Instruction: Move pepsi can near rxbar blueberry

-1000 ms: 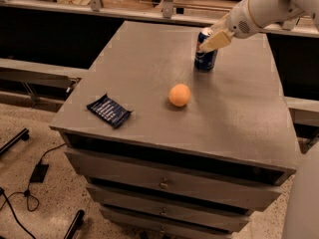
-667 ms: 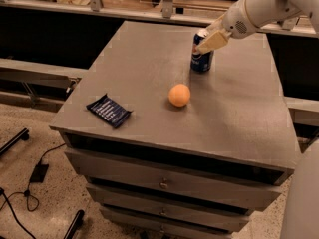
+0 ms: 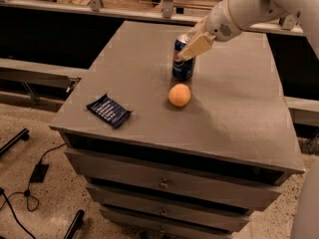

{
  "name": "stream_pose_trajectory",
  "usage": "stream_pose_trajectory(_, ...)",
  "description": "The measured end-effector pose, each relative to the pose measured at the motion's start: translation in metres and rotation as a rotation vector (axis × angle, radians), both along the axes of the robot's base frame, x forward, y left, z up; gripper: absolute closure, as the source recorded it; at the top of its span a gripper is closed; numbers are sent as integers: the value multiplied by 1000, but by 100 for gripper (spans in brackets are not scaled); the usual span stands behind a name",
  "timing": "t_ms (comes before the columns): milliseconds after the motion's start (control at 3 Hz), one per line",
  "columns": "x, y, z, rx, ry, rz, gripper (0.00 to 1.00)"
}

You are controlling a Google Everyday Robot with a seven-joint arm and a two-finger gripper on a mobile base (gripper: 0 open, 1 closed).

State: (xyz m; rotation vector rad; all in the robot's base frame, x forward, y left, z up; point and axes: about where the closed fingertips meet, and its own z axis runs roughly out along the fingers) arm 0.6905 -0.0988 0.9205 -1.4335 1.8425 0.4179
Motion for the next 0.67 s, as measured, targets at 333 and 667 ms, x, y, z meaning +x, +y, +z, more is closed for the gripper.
stream_pose_trajectory(333,-21,36,-16,2,34,89,100)
stream_pose_trajectory(667,-21,36,-13,2,34,89,100)
